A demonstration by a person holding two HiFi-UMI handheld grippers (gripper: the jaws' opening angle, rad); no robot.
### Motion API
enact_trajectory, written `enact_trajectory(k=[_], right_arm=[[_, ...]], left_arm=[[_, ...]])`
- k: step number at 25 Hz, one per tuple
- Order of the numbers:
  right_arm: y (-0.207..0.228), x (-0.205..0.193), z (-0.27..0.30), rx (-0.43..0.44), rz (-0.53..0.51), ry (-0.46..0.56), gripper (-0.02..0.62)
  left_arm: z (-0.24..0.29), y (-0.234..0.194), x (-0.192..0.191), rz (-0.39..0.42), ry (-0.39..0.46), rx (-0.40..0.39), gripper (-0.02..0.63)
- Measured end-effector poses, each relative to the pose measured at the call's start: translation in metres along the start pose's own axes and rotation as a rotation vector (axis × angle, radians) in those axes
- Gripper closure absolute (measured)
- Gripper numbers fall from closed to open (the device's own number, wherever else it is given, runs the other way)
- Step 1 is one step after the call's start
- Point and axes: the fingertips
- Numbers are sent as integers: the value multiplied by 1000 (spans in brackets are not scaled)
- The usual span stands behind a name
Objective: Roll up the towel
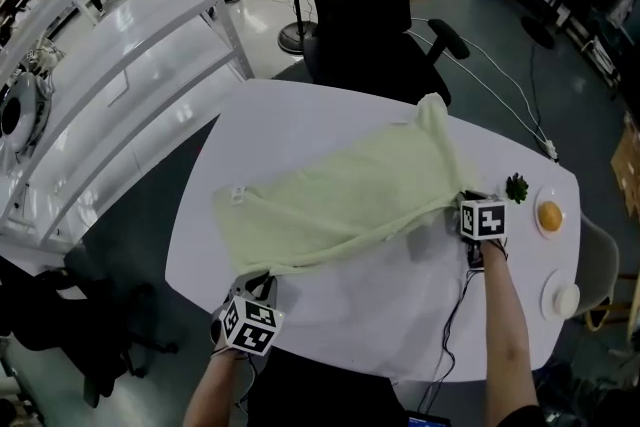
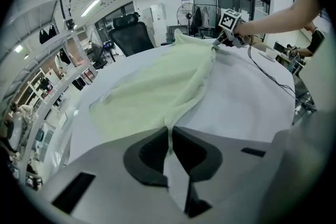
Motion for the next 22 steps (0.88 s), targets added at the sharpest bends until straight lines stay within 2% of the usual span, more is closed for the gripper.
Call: enact_trajectory(k=[6,10,13,16,22], right_arm=[[1,12,-34,19,-58,40,550],[-1,10,-58,16,-140,42,549],[0,-5,-68,-1,-210,19,549],[2,-27,-70,-11,-259,-16,549],[5,-64,-59,-45,-297,-59,537]], left_arm=[[-39,-11,4,18,44,9,568],[-61,1,5,87,60,-26,568],[-68,16,-2,140,48,-58,568],[-67,30,-17,152,19,-90,568],[-41,52,-48,191,-39,-121,568]])
Point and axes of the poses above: the fingertips, and each gripper's own axes: z forward along the fingers, y to its right, x out of its top, and after that the axes turned 4 degrees about z, right-handed
